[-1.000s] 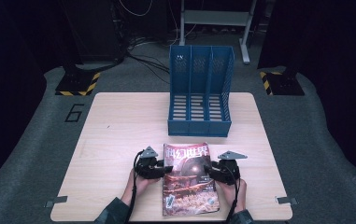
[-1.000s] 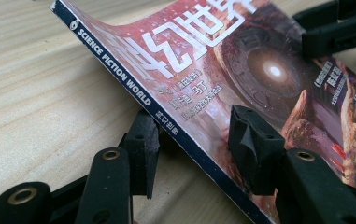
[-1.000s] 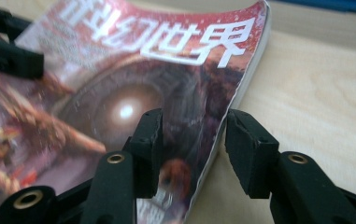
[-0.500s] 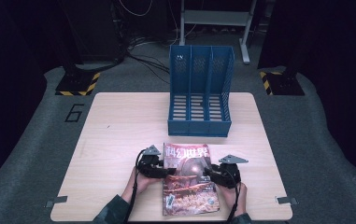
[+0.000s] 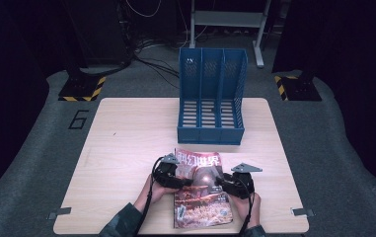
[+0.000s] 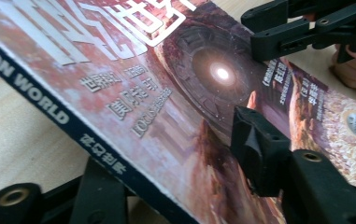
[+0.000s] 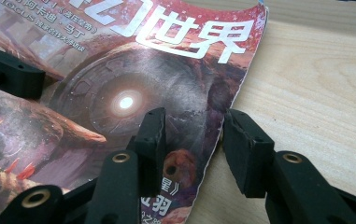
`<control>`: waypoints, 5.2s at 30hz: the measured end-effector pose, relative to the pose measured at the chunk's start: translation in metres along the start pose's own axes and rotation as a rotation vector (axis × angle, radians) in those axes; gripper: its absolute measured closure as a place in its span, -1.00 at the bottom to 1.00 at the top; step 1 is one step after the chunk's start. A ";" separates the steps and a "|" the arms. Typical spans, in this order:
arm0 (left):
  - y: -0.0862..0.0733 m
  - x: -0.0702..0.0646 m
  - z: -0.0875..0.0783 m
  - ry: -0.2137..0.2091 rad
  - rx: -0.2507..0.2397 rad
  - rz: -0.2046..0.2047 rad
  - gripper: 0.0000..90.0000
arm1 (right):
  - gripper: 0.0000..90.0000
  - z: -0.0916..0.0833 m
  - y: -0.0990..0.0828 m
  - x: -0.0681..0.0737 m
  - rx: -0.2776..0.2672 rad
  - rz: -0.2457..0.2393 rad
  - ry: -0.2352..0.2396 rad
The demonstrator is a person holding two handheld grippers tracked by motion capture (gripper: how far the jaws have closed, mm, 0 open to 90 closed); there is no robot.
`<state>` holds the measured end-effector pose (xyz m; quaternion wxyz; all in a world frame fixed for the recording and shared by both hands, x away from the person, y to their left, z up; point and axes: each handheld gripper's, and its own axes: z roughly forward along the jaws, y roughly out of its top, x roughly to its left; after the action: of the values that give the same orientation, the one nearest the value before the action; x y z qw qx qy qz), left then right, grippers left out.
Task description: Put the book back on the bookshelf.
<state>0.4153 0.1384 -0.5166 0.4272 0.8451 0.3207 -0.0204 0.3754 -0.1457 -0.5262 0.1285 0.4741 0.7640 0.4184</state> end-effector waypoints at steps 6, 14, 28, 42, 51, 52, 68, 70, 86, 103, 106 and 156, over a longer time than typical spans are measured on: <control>0.006 -0.001 0.000 0.009 -0.003 0.027 0.28 | 0.32 0.000 0.000 0.000 -0.001 0.004 -0.005; 0.004 -0.003 -0.001 0.017 -0.051 0.041 0.42 | 0.11 -0.002 0.001 -0.006 0.010 0.037 0.053; -0.001 -0.010 -0.014 0.011 -0.194 0.103 0.52 | -0.27 0.002 0.024 -0.022 0.106 0.059 0.132; -0.001 -0.015 -0.030 0.012 -0.287 0.174 0.57 | -0.42 0.024 0.036 -0.028 0.128 0.144 0.281; 0.007 -0.009 -0.029 -0.019 -0.238 0.124 0.53 | -0.22 0.021 0.035 -0.018 0.072 0.155 0.239; 0.008 -0.006 -0.029 -0.038 -0.217 0.098 0.53 | -0.20 0.020 0.035 -0.018 0.064 0.156 0.234; 0.033 0.007 -0.026 -0.051 -0.054 0.022 0.47 | -0.11 0.010 0.038 0.000 0.024 0.058 0.139; 0.034 0.006 -0.026 -0.036 -0.051 0.017 0.49 | -0.11 0.010 0.037 0.001 0.017 0.055 0.134; 0.040 0.001 -0.033 0.010 -0.063 0.027 0.67 | -0.23 0.009 0.035 -0.002 -0.004 0.026 0.094; 0.041 -0.008 -0.040 0.031 -0.093 0.057 0.69 | -0.81 -0.005 0.014 -0.068 0.022 -0.003 -0.296; 0.042 -0.011 -0.040 0.037 -0.094 0.048 0.71 | -0.81 -0.002 0.014 -0.065 0.022 -0.003 -0.290; 0.066 -0.035 -0.084 0.014 -0.295 0.194 0.85 | 0.42 -0.024 0.061 -0.001 -0.146 -0.074 0.316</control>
<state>0.4041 0.1540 -0.4060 0.5444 0.8003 0.2401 0.0743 0.3991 -0.1472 -0.4653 0.0561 0.3632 0.7593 0.5370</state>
